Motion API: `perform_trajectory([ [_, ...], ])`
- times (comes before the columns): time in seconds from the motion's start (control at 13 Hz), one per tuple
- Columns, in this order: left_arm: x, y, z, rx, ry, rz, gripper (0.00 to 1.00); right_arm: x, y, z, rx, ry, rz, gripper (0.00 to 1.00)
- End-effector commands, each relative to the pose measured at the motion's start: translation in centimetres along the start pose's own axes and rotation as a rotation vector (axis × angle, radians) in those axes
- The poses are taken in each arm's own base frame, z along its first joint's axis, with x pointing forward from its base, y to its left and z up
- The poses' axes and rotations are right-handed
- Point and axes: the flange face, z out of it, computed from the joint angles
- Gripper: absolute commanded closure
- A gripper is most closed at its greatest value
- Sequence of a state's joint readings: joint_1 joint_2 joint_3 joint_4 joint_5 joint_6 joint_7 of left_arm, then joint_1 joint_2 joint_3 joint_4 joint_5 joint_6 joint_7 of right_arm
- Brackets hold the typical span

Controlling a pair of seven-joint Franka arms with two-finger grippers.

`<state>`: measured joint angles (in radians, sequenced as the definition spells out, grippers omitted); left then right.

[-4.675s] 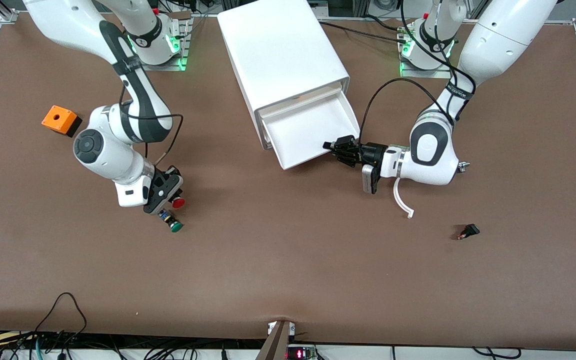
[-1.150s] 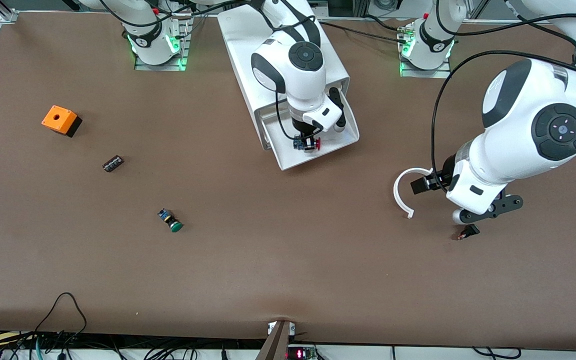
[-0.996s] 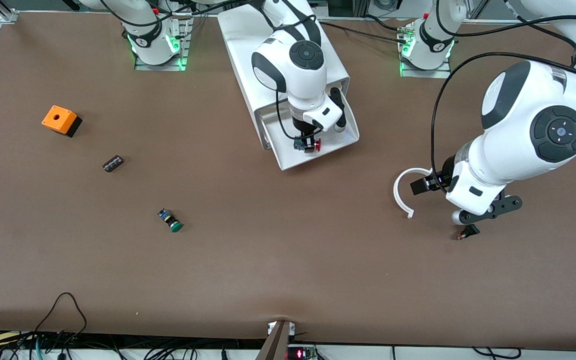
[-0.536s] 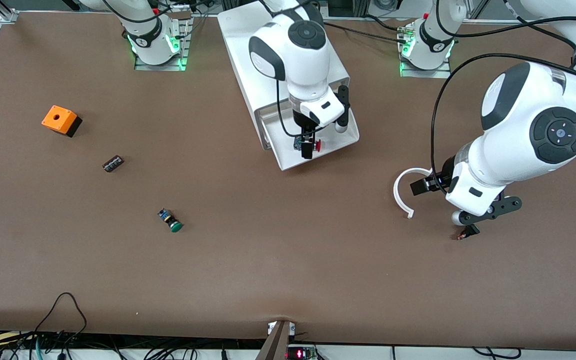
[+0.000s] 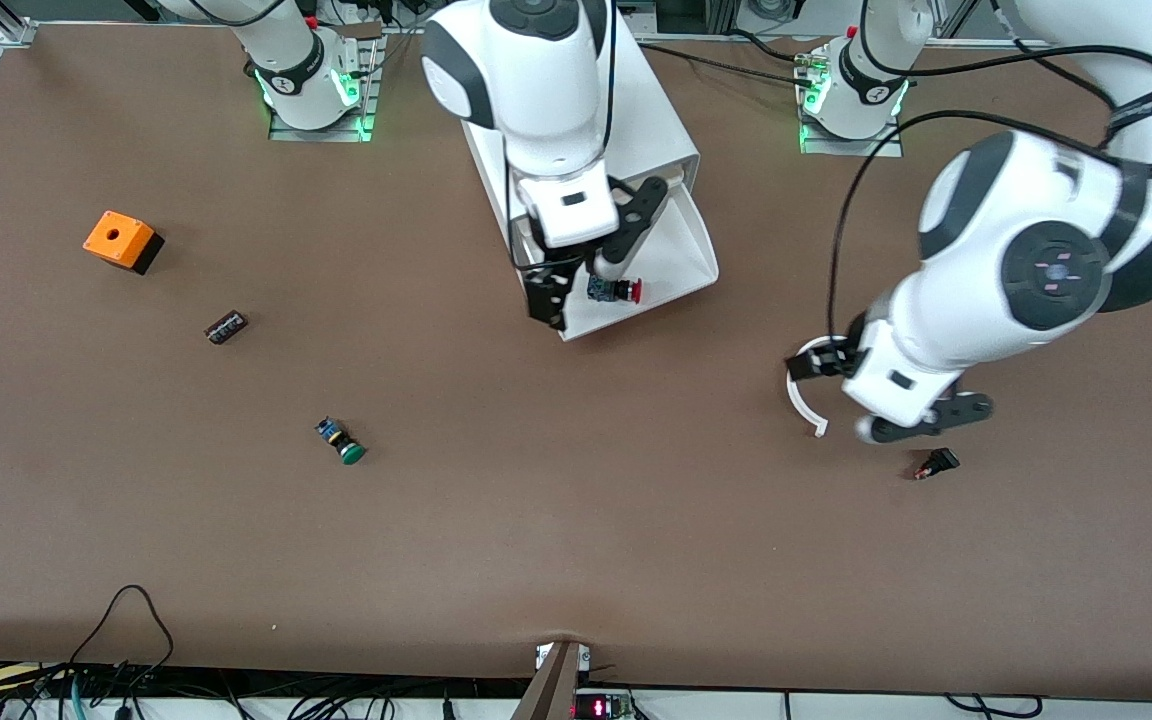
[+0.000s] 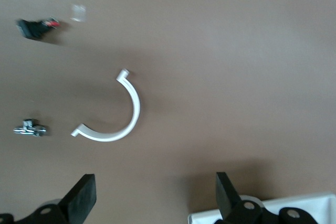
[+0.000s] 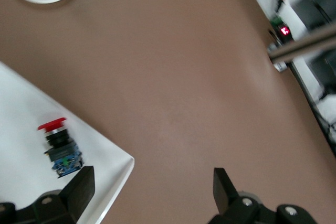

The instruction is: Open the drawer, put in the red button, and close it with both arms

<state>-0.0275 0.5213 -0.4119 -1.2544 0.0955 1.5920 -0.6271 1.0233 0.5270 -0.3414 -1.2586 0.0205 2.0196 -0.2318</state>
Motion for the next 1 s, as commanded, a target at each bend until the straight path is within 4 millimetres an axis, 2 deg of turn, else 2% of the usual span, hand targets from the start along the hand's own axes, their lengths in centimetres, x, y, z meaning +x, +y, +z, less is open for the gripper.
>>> perform_trajectory([
  [0.0,-2.4,4.2,5.1,0.067,-0.053,0.085,0.0,-1.6,1.6,1.1,0.011,-0.084,0.252,0.0],
  [0.08,-3.4,5.6,6.2,0.087,-0.062,0.1,0.0,-2.4,2.4,1.9,0.007,-0.124,0.344,0.0],
  [0.31,-2.8,5.5,8.1,0.071,-0.024,0.102,0.0,-4.2,5.8,3.0,-0.025,-0.171,0.551,0.0],
  [0.46,-3.2,6.0,9.6,0.053,0.004,0.086,0.0,-6.4,9.7,3.8,-0.029,-0.196,0.624,0.0],
  [0.61,-3.8,6.5,10.8,0.047,0.014,0.078,0.01,-8.9,14.7,4.2,-0.035,-0.213,0.696,0.0],
  [0.92,-5.8,9.5,14.6,-0.044,0.08,0.046,0.02,-14.2,21.4,4.3,-0.033,-0.304,0.813,0.0],
])
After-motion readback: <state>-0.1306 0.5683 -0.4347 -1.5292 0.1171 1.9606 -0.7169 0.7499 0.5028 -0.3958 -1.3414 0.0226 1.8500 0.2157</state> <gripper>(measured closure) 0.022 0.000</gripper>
